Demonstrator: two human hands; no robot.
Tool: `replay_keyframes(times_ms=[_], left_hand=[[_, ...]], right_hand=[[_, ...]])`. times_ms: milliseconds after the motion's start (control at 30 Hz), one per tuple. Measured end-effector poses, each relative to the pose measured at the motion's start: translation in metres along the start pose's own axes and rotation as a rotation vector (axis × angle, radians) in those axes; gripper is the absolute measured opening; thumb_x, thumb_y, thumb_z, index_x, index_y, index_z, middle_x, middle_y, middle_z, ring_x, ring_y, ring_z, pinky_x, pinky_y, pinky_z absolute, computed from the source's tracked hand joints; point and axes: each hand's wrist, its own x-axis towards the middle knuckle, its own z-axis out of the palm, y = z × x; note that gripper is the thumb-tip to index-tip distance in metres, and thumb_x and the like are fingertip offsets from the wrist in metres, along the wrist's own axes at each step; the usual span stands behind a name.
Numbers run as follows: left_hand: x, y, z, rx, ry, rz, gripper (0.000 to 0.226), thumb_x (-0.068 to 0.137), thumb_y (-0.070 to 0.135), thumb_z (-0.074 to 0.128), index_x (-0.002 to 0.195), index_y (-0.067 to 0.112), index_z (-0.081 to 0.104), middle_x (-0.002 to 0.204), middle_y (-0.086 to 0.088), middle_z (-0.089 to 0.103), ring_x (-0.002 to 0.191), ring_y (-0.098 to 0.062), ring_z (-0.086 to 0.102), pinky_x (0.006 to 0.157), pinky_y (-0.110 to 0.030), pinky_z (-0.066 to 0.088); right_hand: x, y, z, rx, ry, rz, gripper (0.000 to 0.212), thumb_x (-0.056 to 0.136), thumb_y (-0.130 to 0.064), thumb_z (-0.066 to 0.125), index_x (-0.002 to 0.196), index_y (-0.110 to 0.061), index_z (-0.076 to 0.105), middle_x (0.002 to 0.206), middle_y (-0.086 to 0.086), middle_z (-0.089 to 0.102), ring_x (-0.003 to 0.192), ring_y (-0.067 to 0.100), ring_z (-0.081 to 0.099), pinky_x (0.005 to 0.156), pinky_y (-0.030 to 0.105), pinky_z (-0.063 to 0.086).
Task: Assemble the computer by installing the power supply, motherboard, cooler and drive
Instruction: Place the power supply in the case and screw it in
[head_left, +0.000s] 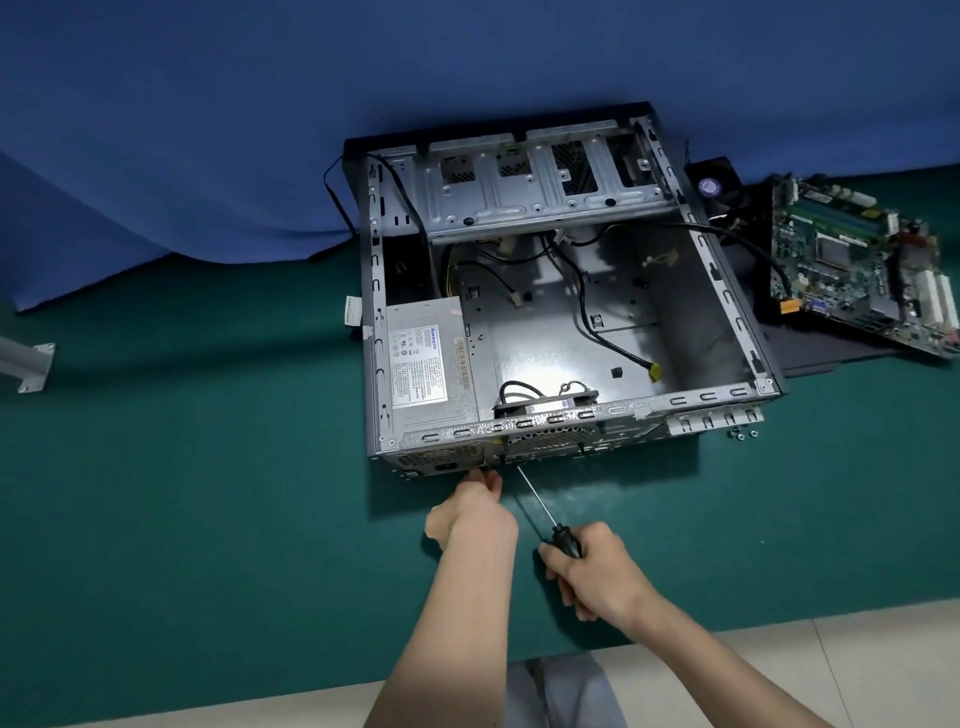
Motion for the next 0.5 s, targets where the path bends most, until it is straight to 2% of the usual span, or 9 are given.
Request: replay_keyframes(times_ms=[67,133,233,267,333,367,400,433,500], left_hand=[[-0.004,-0.001,0.004,-0.052,0.031,0.01,0.028,0.101,-0.002,0.029,0.08,0.008,0.045,0.063,-0.009,0.053,0.047,-0.013,0.055,0.057,-0.02,0.053],[-0.017,-0.001,0.012,-0.23,0.104,0.064,0.028,0.099,-0.004,0.019,0.085,0.0,0.043,0.075,-0.018,0.045,0.034,-0.026,0.052,0.052,-0.024,0.054],[-0.02,-0.002,0.017,-0.405,0.169,-0.02,0.034,0.099,0.003,0.014,0.073,-0.001,0.036,0.103,-0.021,0.041,0.067,-0.03,0.05,0.086,-0.041,0.05],[-0.018,-0.003,0.015,-0.409,0.187,-0.044,0.034,0.1,0.004,0.014,0.078,-0.001,0.038,0.105,-0.022,0.042,0.068,-0.029,0.046,0.087,-0.041,0.049],[0.002,-0.006,0.009,-0.625,0.212,-0.14,0.026,0.102,0.004,0.021,0.088,0.005,0.043,0.109,-0.026,0.05,0.071,-0.018,0.05,0.086,-0.031,0.051],[0.004,-0.008,0.009,-0.563,0.186,-0.136,0.022,0.101,0.002,0.028,0.091,0.006,0.046,0.118,-0.025,0.052,0.083,-0.011,0.055,0.086,-0.026,0.051],[0.007,-0.009,0.008,-0.592,0.183,-0.163,0.018,0.099,-0.003,0.033,0.1,0.002,0.05,0.127,-0.024,0.051,0.099,-0.017,0.059,0.089,-0.028,0.051],[0.013,-0.011,0.006,-0.463,0.187,-0.148,0.022,0.097,-0.008,0.035,0.111,-0.002,0.05,0.129,-0.022,0.052,0.106,-0.027,0.06,0.089,-0.033,0.053],[0.02,-0.01,0.006,-0.286,0.159,-0.148,0.031,0.093,-0.012,0.042,0.122,-0.005,0.051,0.118,-0.02,0.059,0.099,-0.035,0.063,0.083,-0.037,0.056]], right_hand=[[-0.002,0.002,0.0,0.007,0.002,0.007,0.033,0.095,-0.021,0.057,0.066,-0.006,0.057,0.046,0.006,0.054,0.032,0.018,0.043,0.036,0.022,0.035],[-0.004,0.004,0.0,0.011,0.004,0.015,0.033,0.095,-0.021,0.057,0.065,-0.006,0.057,0.045,0.006,0.054,0.032,0.018,0.042,0.036,0.022,0.034],[-0.007,0.006,-0.001,0.016,0.003,0.024,0.033,0.095,-0.02,0.057,0.065,-0.005,0.057,0.045,0.006,0.054,0.031,0.018,0.042,0.036,0.023,0.034],[-0.008,0.007,-0.001,0.018,0.004,0.025,0.034,0.095,-0.02,0.057,0.065,-0.005,0.057,0.045,0.006,0.054,0.031,0.018,0.042,0.036,0.022,0.034],[-0.01,0.009,-0.001,0.025,0.008,0.028,0.034,0.095,-0.019,0.057,0.064,-0.005,0.057,0.044,0.006,0.054,0.031,0.018,0.042,0.036,0.022,0.034],[-0.011,0.01,-0.001,0.027,0.009,0.031,0.034,0.095,-0.019,0.057,0.064,-0.006,0.057,0.044,0.005,0.054,0.031,0.018,0.041,0.036,0.022,0.033],[-0.012,0.011,-0.001,0.028,0.01,0.034,0.034,0.095,-0.019,0.057,0.064,-0.006,0.056,0.044,0.005,0.053,0.031,0.018,0.041,0.036,0.022,0.033],[-0.012,0.011,-0.001,0.029,0.012,0.038,0.034,0.095,-0.019,0.057,0.064,-0.006,0.056,0.044,0.005,0.053,0.031,0.018,0.041,0.036,0.021,0.033],[-0.014,0.011,-0.001,0.038,0.015,0.044,0.034,0.095,-0.019,0.057,0.064,-0.006,0.056,0.044,0.005,0.053,0.031,0.017,0.04,0.036,0.021,0.032]])
